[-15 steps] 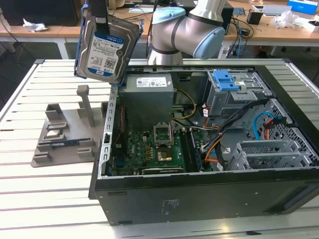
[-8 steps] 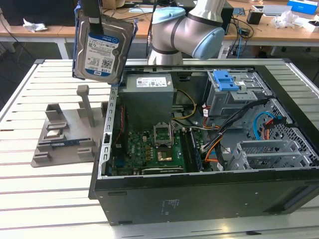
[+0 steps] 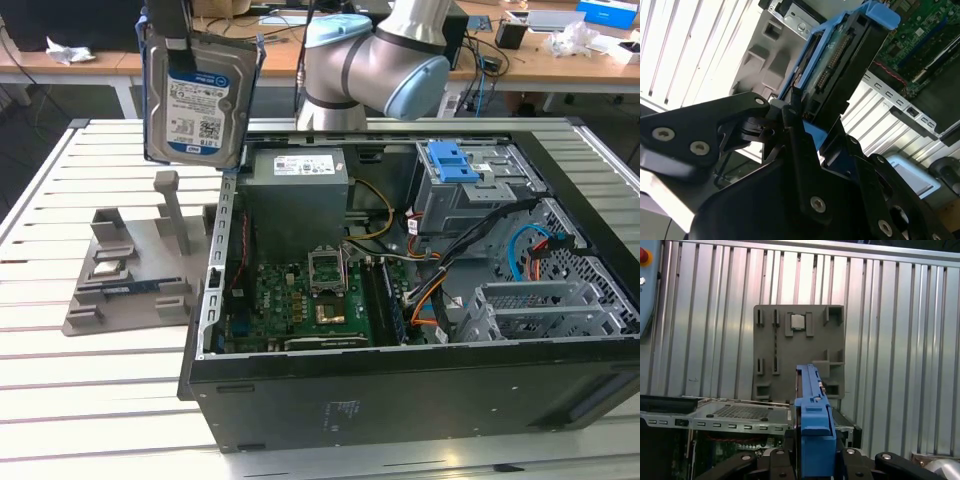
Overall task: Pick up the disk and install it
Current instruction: 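Pick up the disk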
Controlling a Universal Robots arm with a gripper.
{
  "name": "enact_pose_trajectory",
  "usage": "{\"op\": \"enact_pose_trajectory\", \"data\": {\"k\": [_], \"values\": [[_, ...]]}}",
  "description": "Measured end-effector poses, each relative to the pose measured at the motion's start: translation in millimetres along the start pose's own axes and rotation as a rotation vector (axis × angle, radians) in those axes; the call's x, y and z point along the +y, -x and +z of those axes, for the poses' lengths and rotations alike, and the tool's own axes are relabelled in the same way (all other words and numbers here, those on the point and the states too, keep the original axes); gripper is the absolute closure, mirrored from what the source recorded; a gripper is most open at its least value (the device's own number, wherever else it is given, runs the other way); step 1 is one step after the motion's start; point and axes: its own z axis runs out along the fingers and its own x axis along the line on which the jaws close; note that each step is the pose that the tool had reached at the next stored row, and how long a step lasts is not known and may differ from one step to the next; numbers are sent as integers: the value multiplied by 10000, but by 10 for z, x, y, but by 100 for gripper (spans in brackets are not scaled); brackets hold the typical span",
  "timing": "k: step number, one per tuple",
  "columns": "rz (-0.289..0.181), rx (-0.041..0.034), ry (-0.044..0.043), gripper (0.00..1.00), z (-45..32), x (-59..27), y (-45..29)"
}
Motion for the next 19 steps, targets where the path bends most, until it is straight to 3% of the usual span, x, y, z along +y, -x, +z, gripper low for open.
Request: {"op": "enact_pose_trajectory", "data": {"k": [11,15,19], "values": [[-1,-1,-2,63,107,178,-5],[-1,2,1,63,98,180,-6],[0,0,0,63,4,184,-4]]}}
